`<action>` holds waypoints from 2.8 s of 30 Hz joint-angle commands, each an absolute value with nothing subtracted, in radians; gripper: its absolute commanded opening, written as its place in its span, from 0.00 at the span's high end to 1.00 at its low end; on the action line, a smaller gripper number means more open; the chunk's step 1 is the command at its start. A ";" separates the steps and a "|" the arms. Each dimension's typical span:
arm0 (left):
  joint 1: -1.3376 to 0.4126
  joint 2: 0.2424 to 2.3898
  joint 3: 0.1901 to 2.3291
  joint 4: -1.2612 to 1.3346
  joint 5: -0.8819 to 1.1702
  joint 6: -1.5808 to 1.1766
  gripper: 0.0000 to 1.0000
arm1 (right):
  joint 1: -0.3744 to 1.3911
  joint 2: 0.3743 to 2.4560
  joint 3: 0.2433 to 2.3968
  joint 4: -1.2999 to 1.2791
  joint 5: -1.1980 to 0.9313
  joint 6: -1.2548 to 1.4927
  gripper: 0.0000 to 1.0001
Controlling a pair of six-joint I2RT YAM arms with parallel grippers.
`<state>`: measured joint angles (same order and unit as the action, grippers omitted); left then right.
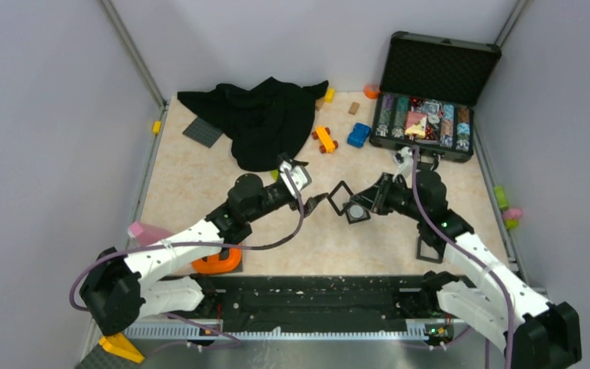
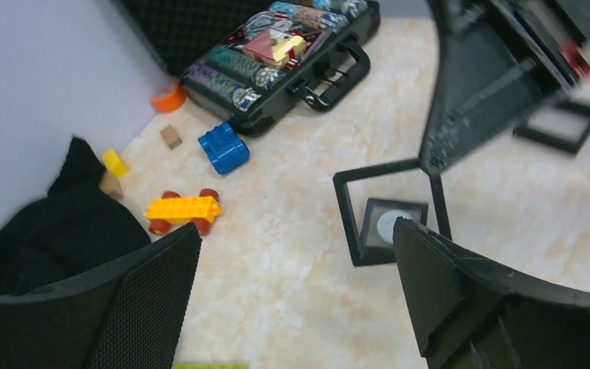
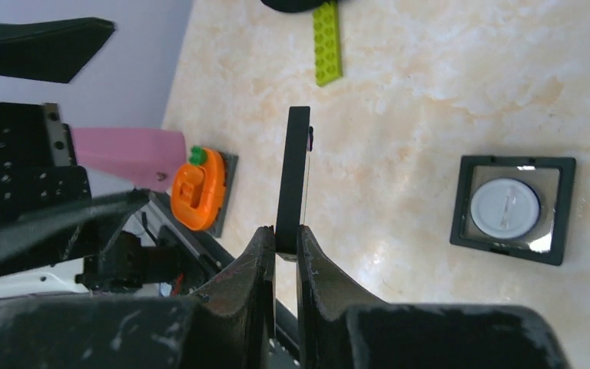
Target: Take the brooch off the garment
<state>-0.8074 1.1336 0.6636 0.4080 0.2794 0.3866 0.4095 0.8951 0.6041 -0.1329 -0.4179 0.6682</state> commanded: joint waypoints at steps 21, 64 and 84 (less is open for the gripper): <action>-0.801 1.427 1.243 -0.208 0.441 0.065 0.01 | 0.406 0.825 0.597 0.118 -0.467 0.889 1.00; -0.802 1.579 1.470 -0.503 0.445 0.146 0.39 | 0.404 0.820 0.577 0.128 -0.420 1.058 1.00; -0.812 1.824 1.587 -0.476 0.424 0.232 0.44 | 0.403 0.528 0.705 -0.406 0.134 0.818 0.60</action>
<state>-0.8013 1.7767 1.5124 -0.4946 0.4187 0.2050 0.4091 0.5781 0.6697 -0.3294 0.0135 0.8757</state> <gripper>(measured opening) 0.721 0.401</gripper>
